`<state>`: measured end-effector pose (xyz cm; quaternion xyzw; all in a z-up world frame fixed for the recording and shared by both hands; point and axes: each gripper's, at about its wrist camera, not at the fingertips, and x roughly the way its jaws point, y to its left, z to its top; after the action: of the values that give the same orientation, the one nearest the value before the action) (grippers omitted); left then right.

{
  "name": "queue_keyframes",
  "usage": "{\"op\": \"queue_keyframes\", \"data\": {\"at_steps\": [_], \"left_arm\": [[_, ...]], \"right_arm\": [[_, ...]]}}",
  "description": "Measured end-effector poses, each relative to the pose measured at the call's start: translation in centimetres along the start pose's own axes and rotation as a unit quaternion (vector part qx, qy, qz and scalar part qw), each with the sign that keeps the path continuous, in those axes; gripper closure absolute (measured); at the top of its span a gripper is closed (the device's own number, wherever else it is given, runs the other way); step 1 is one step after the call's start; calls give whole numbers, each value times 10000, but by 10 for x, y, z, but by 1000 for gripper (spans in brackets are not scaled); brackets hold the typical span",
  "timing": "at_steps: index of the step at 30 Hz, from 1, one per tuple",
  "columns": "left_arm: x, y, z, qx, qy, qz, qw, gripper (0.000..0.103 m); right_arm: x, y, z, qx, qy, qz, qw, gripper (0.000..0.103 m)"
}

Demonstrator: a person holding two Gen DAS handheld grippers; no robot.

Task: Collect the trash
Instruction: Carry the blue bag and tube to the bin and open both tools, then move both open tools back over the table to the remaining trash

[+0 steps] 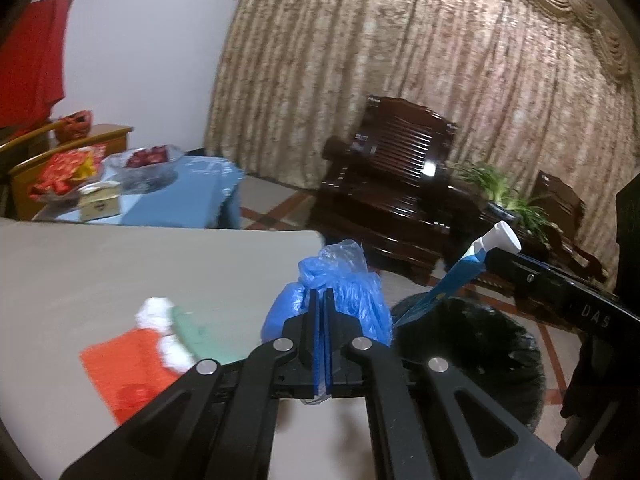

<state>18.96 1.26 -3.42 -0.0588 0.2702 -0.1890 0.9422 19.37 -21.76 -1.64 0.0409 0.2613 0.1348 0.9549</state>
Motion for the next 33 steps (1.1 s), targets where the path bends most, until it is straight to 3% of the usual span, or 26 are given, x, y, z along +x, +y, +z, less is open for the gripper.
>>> {"op": "queue_keyframes", "data": {"at_steps": [13,20,23,24,26,28,30,32,33], "left_arm": [[61,-118,-12,597,344,-871,9938,101],[90,-153,-23,765,637,-1146,9884,98],[97,-154,-25,666,733,-1195,9879,54],[97,-153,-26,658,729,-1177,9882,53],[96,-151,-28,687,767,-1133,9882,51],[93,-144,-28,663,762,-1043,9894,44],[90,-139,-28,649,727,-949,9907,35],[84,-130,-26,651,648,-789,9926,25],[79,-126,-27,655,603,-703,9935,19]], "right_arm": [[-42,-101,-37,476,109,-1061,9932,76],[-43,-136,-59,716,264,-1388,9874,75],[-39,-148,-67,846,374,-1530,9839,74],[-38,-150,-69,874,384,-1563,9831,72],[-38,-154,-74,958,408,-1661,9806,55],[-38,-155,-77,993,407,-1705,9795,53],[-40,-154,-78,1011,388,-1736,9788,39],[-42,-148,-77,992,291,-1757,9790,18],[-44,-146,-77,978,256,-1761,9792,14]]}}
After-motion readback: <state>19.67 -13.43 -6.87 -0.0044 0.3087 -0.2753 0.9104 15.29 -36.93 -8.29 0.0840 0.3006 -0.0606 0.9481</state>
